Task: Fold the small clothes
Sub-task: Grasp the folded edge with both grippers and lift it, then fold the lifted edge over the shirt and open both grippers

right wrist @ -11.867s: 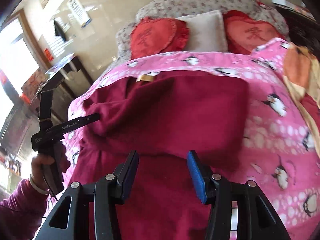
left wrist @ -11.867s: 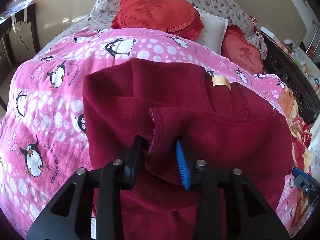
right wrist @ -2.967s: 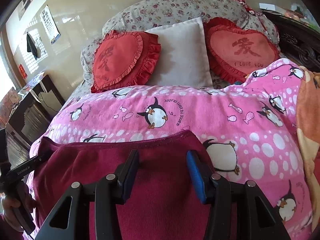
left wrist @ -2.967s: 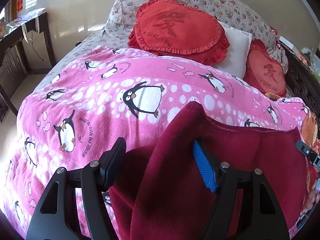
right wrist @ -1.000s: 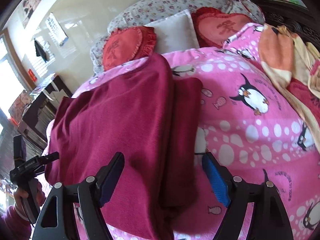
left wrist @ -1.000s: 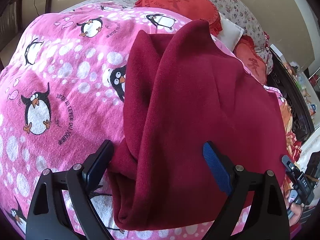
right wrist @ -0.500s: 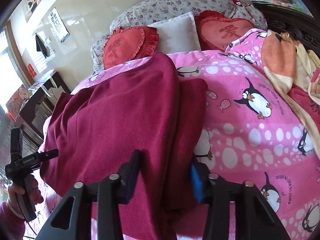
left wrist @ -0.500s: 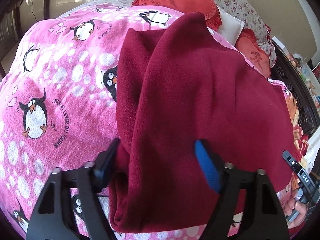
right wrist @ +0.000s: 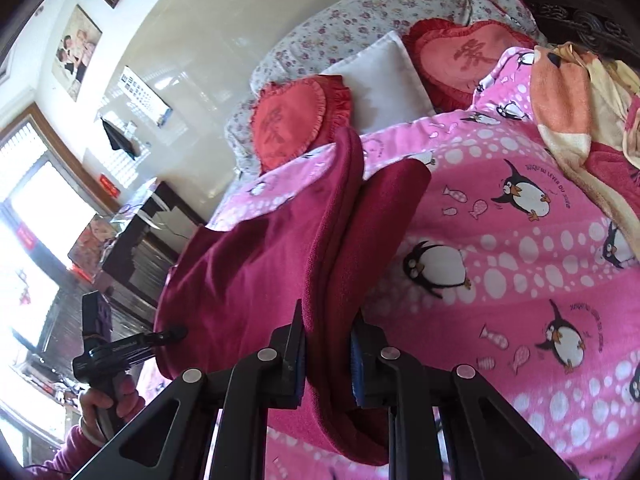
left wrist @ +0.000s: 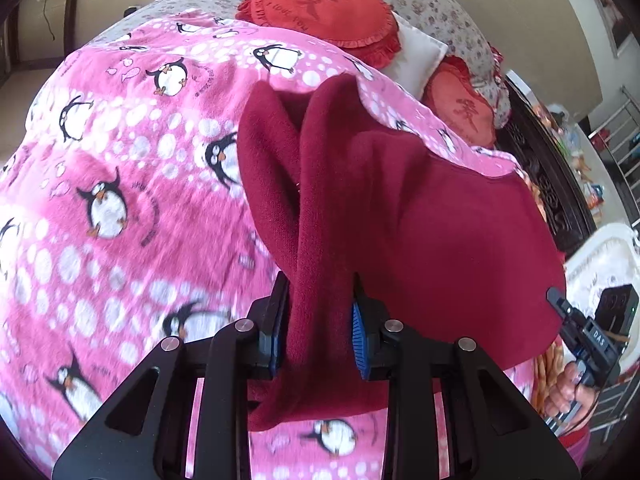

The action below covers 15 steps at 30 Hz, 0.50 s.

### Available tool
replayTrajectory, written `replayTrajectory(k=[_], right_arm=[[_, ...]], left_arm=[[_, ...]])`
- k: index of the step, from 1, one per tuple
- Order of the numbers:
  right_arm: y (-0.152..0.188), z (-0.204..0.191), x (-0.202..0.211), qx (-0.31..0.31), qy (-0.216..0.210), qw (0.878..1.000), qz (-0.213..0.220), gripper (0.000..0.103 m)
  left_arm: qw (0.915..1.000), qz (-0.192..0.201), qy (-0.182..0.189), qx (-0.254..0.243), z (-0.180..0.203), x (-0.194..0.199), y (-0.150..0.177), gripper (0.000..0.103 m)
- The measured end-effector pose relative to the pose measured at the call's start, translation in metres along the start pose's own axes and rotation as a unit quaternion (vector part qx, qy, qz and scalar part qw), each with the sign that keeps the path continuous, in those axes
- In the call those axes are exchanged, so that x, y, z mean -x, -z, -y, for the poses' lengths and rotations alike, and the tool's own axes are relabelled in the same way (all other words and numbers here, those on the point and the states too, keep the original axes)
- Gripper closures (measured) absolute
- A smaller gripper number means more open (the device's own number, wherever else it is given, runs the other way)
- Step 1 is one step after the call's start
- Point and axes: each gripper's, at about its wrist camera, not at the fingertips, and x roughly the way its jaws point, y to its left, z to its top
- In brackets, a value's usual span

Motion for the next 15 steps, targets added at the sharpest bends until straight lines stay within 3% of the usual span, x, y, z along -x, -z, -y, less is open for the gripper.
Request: replayTrajectory(k=[4,8,11,13,15], right_arm=[[0.029,-0.002,0.029,-0.018,-0.025,0.999,-0.025,0.087],[0.070,0.004,0.047,-0.025,-0.016,0.997,-0.065,0.087],[0.098,0.023,0.047,-0.054,0.009,0.995,-0.087,0.087],[0.108,0.041,0.040,-0.093,0.034,0.990,-0.105,0.085],[0.110,0.041,0.042,-0.085,0.072,0.988,-0.105,0.078]], left_arm=[[0.9995,-0.032,0.004,-0.004,-0.006,0.018,0.039,0.077],[0.9976,-0.069,-0.007,-0.007,-0.012,0.022,0.089,0.077],[0.9975,-0.062,-0.025,-0.023,-0.013,0.021,0.113,0.077],[0.9981,-0.049,-0.034,-0.014,-0.012,0.024,0.115,0.070],[0.9975,-0.050,-0.049,0.000,-0.012,0.026,0.113,0.064]])
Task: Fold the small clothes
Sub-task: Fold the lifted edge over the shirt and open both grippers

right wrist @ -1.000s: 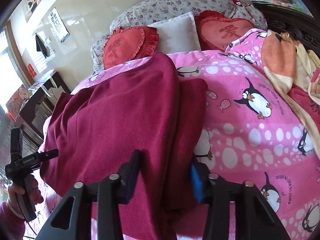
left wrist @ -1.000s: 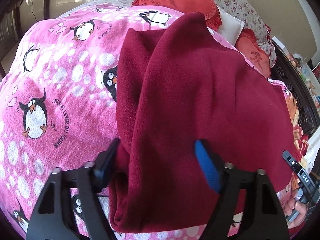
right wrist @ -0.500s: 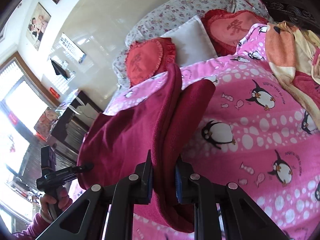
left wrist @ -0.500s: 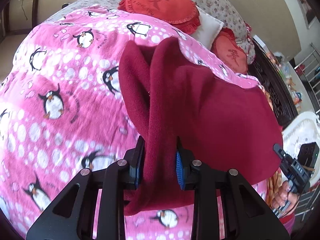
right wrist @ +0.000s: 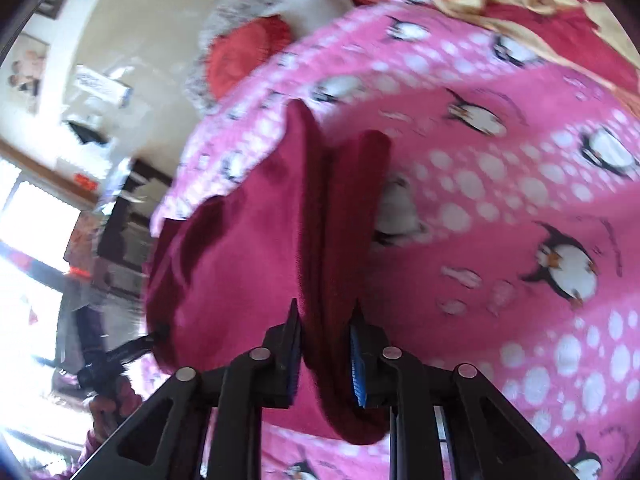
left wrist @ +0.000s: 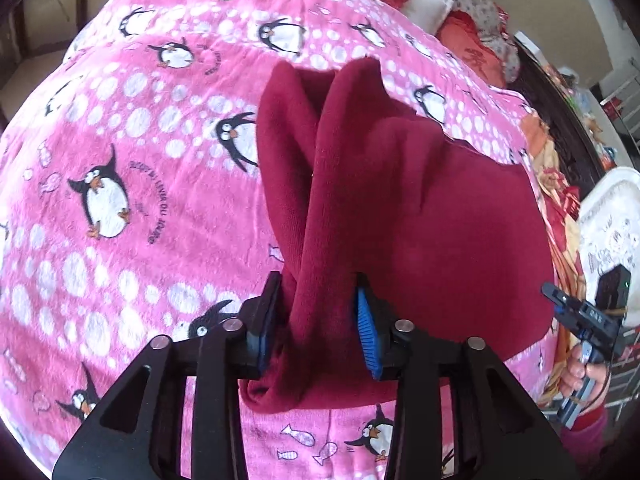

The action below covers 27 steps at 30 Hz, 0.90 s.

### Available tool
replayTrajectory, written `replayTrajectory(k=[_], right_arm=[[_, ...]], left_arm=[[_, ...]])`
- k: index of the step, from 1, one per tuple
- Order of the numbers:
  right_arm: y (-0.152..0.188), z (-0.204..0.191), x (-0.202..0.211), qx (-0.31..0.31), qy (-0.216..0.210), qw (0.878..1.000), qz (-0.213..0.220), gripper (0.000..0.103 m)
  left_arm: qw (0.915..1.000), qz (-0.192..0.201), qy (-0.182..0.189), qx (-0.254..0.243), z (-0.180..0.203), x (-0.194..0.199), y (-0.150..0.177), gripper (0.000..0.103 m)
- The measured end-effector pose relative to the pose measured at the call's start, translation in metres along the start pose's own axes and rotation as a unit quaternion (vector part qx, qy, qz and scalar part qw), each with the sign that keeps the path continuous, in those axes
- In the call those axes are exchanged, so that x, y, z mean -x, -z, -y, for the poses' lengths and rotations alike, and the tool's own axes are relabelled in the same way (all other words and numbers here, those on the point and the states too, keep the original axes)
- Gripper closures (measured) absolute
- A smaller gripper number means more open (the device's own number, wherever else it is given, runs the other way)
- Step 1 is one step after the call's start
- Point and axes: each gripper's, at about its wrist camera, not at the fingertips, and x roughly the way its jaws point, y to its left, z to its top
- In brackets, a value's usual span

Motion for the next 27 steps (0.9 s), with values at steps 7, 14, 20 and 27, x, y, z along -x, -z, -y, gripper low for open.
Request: replayTrajectory(k=[7,14,20,27], right_arm=[[-0.010,-0.043,0.045,0.089,0.086,0.988,0.087,0.058],[-0.023,-0.082,0.009,0.140,0.071,0.985,0.076,0.058],[-0.039,-0.093,-0.049,0.166,0.118,0.978,0.052,0.058],[-0.053,-0.072,-0.081,0.155,0.141,0.978,0.020,0.058]], left_arm=[[0.9991,0.020,-0.037,-0.005,0.000,0.020,-0.006,0.063],[0.9968,0.052,-0.059,-0.011,0.016,0.009,-0.029,0.063],[0.9949,0.034,-0.094,-0.008,0.014,-0.031,-0.044,0.063],[0.9925,0.055,-0.109,0.001,0.005,-0.045,-0.045,0.034]])
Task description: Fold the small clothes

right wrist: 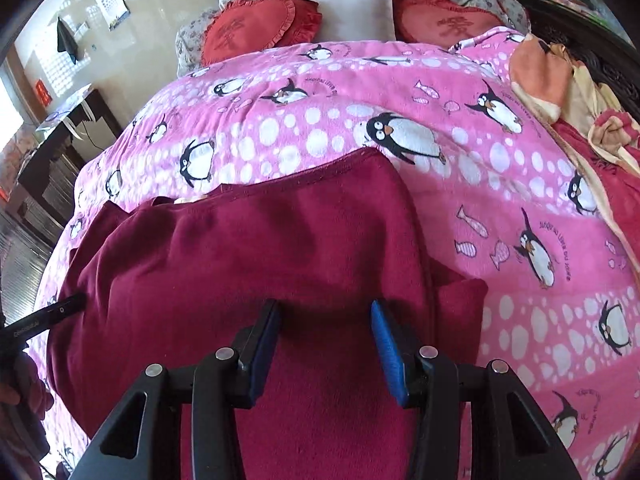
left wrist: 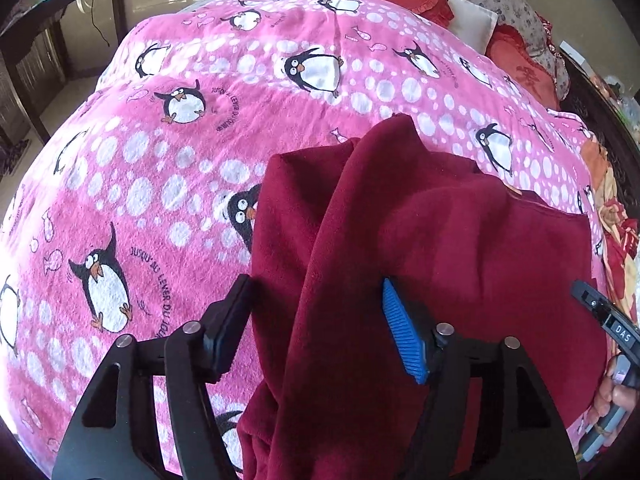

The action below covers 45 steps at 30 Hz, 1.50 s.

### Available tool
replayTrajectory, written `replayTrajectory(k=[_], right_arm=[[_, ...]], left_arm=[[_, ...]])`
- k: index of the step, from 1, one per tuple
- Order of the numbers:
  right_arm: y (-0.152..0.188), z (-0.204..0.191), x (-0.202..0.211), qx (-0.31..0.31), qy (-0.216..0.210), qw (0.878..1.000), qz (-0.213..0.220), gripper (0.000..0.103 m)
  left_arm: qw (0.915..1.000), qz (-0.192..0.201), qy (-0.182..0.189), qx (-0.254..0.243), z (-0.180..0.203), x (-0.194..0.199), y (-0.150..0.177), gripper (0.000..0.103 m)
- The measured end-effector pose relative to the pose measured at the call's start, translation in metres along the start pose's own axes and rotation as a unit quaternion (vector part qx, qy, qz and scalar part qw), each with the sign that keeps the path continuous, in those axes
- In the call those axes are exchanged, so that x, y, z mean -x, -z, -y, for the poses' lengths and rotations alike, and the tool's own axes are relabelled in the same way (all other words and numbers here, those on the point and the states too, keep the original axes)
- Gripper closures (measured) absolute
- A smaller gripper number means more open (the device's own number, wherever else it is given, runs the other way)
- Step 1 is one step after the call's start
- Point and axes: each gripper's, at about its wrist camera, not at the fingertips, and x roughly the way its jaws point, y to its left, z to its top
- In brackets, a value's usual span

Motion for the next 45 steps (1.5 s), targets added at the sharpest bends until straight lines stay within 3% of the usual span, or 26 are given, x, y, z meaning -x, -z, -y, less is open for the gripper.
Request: replayTrajectory(k=[4,12,21,31,35,41,45], right_arm=[[-0.004,-0.013,0.016,-0.007,0.008,1.000,-0.001,0.058],[-0.025,-0.098,0.037,0.048,-0.087,0.995,0.012,0.057],[-0.049,-0.206,-0.009,0.110,-0.155,0.981,-0.023,0.057],[-0.059,-0.268,-0.081,0.140,-0.140,0.977,-0.086,0.058],[-0.056,-0.275,-0.092,0.168,-0.123,0.975,-0.080,0.088],[-0.061,-0.285,-0.074,0.187,-0.136,0.972,-0.050,0.095],[-0.055,-0.290,-0.096,0.197,-0.119,0.970,-0.072,0.095]], left_arm=[[0.9998,-0.001,0.013,0.015,-0.005,-0.001,0.001,0.034],[1.0000,0.006,0.002,0.007,-0.008,0.024,0.018,0.034],[0.9988,0.010,0.023,0.042,-0.035,0.052,0.048,0.034],[0.9978,-0.004,0.040,0.053,-0.040,0.047,0.061,0.034],[0.9964,-0.010,0.054,0.065,-0.046,0.043,0.060,0.034],[0.9952,-0.013,0.064,0.073,-0.050,0.042,0.058,0.034],[0.9951,-0.014,0.065,0.073,-0.049,0.041,0.055,0.034]])
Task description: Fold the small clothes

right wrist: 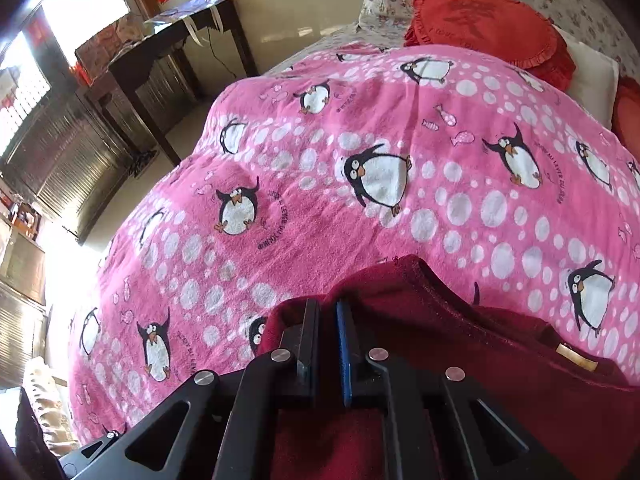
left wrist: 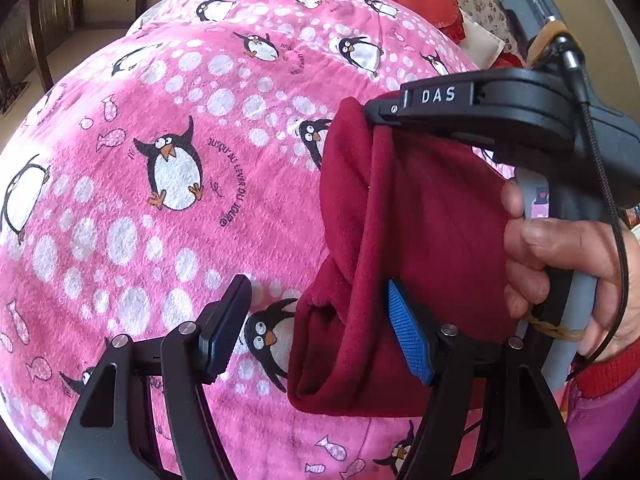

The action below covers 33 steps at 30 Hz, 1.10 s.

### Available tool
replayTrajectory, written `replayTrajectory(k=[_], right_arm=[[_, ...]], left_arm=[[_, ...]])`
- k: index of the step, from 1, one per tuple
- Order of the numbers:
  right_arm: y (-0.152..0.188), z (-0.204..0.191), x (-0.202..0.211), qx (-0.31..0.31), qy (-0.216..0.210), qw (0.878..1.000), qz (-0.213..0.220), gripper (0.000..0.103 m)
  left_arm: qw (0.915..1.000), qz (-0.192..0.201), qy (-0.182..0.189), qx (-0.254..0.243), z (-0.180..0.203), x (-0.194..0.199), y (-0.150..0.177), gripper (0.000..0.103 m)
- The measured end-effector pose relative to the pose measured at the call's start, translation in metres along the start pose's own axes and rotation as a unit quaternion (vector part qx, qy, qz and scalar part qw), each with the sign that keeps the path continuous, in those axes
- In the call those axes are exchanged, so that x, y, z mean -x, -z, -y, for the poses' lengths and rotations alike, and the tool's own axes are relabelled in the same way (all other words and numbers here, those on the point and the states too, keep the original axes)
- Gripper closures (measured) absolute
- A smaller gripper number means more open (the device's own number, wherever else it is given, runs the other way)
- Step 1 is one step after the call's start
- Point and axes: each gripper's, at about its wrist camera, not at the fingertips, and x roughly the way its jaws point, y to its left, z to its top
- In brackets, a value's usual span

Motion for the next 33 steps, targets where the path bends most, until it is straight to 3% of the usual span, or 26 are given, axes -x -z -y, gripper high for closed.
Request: replayTrajectory(k=[4,6,7,8,11,16,19,21,23,24,28,33], right_arm=[[0.003,0.008,0.007,-0.024,-0.013,1.000,0.001,0.093],[0.001,0.010,0.015,-0.040,-0.017,0.999,0.000,0.072],[0.001,0.010,0.019,-0.045,-0.015,0.999,0.001,0.046],[0.000,0.008,0.021,-0.047,-0.014,0.999,0.003,0.033],[-0.004,-0.004,0.019,-0.030,-0.010,0.999,-0.007,0.033],[0.001,-0.019,-0.011,-0.001,0.029,0.999,-0.043,0.033],[0.004,-0.020,-0.016,0.011,0.034,0.999,-0.034,0.033],[0.005,-0.014,-0.011,0.004,0.032,0.999,-0.021,0.045],[0.007,-0.004,-0.001,-0.007,0.015,1.000,-0.006,0.076],[0.008,0.001,0.005,-0.016,0.005,1.000,-0.003,0.082],[0.012,0.018,0.040,-0.053,-0.037,0.997,0.034,0.088],[0.015,0.025,0.057,-0.055,-0.044,0.996,0.046,0.089]], left_arm=[[1.0000,-0.002,0.005,0.004,-0.002,-0.002,-0.001,0.034],[1.0000,-0.001,0.006,0.007,-0.003,-0.004,-0.002,0.033],[1.0000,0.000,0.006,0.008,-0.003,-0.004,-0.002,0.033],[1.0000,0.001,0.005,0.008,-0.003,-0.004,-0.001,0.033],[1.0000,0.002,0.005,0.008,-0.003,-0.004,-0.002,0.033],[0.9999,0.001,0.006,0.008,-0.003,-0.005,-0.001,0.033],[0.9999,0.001,0.006,0.008,-0.004,-0.005,-0.001,0.033],[0.9999,0.002,0.007,0.007,-0.004,-0.005,0.000,0.033],[0.9999,0.006,0.014,0.002,-0.005,-0.004,-0.001,0.033],[0.9998,0.009,0.021,0.000,-0.006,-0.004,-0.003,0.033],[0.9984,0.018,0.053,0.007,-0.013,-0.002,-0.011,0.033],[0.9972,0.012,0.073,-0.010,-0.003,-0.008,-0.022,0.028]])
